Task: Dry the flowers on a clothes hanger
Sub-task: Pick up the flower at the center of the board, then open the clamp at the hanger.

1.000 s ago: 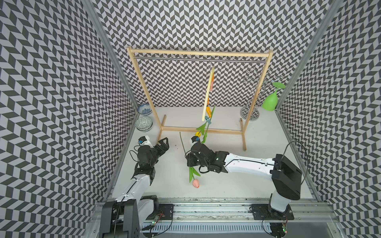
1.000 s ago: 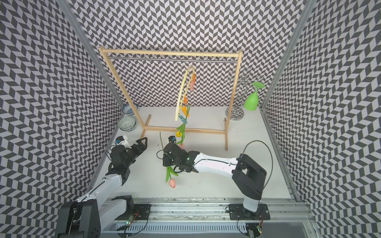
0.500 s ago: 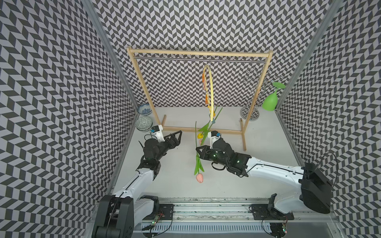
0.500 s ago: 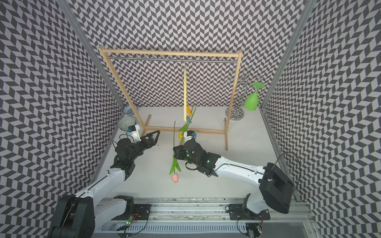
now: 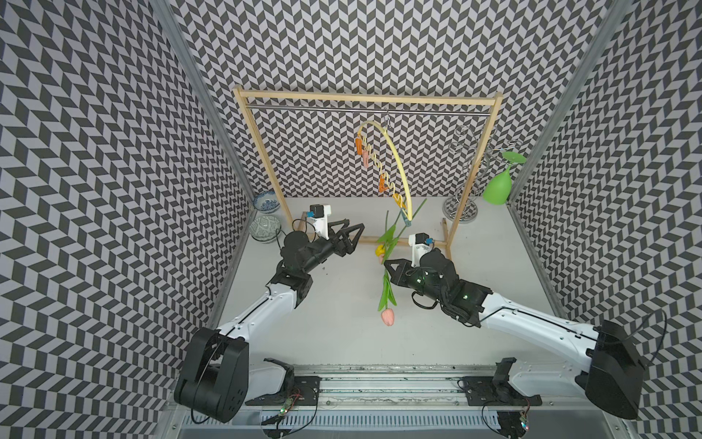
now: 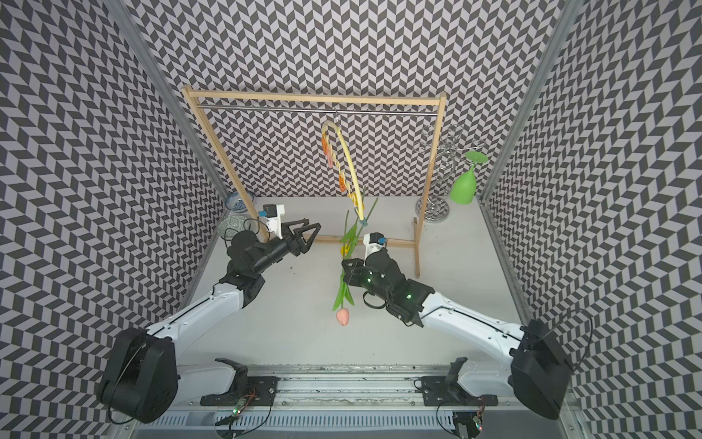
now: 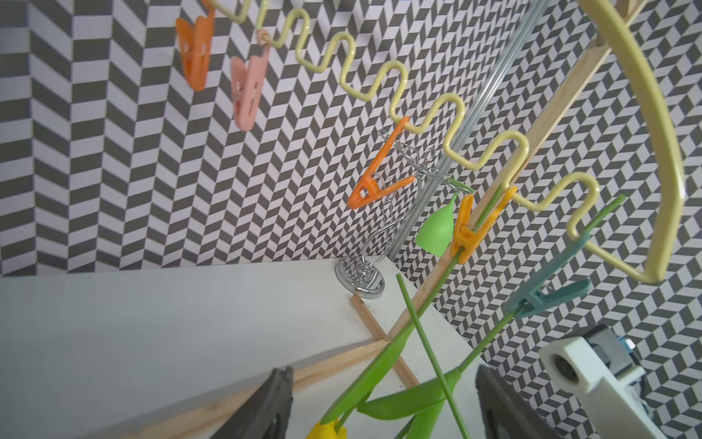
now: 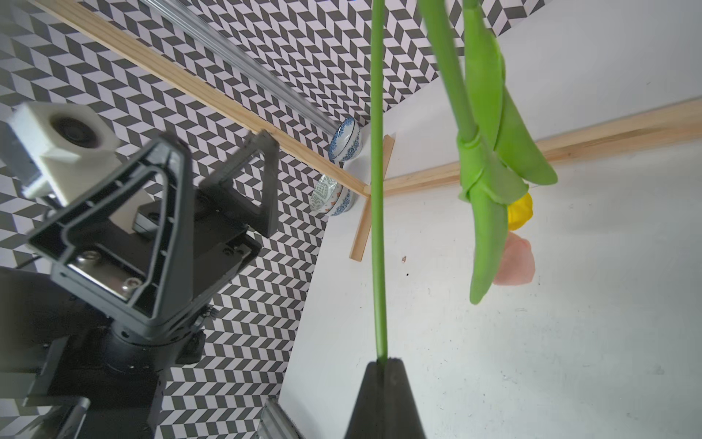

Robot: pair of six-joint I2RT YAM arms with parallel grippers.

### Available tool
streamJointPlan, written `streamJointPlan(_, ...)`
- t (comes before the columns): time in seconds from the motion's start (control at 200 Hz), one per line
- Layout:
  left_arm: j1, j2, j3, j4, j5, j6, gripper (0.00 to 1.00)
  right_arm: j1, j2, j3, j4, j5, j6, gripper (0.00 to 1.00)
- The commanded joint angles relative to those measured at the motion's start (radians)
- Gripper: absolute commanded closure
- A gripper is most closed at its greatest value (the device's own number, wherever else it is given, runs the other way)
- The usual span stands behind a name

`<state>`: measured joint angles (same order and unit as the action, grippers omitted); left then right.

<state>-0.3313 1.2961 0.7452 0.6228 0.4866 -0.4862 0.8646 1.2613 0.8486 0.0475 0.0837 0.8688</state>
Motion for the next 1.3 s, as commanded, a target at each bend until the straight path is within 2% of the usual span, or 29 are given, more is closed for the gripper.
streamJointPlan(0.0, -0.033, 0.024, 0.039, 0.035, -0.063, 0.1, 0.22, -0.02, -0.038, -0.008, 0.01, 0.009, -0.046, 1.0)
streamJointPlan(0.09, -0.059, 0.042, 0.066, 0.039, -0.091, 0.165, 0.22, -0.038, -0.052, -0.005, -0.017, 0.011, -0.06, 1.0)
streamJointPlan(0.356, -0.118, 0.116, 0.19, -0.012, -0.1, 0.248, 0.21, -0.11, -0.107, -0.013, -0.058, -0.011, -0.121, 1.0)
streamJointPlan(0.501, -0.12, 0.161, 0.203, 0.041, -0.113, 0.275, 0.23, -0.117, -0.066, 0.019, -0.033, -0.081, -0.195, 1.0)
streamJointPlan(0.701, -0.119, 0.223, 0.315, -0.012, -0.123, 0.35, 0.23, -0.118, 0.001, 0.066, 0.009, -0.079, -0.205, 1.0)
streamJointPlan(0.971, -0.117, 0.277, 0.403, -0.05, -0.172, 0.471, 0.21, -0.118, 0.089, 0.135, 0.067, 0.024, -0.169, 1.0)
streamJointPlan(1.297, -0.136, 0.406, 0.518, -0.063, -0.26, 0.478, 0.29, -0.119, 0.098, 0.187, 0.024, 0.132, -0.204, 1.0)
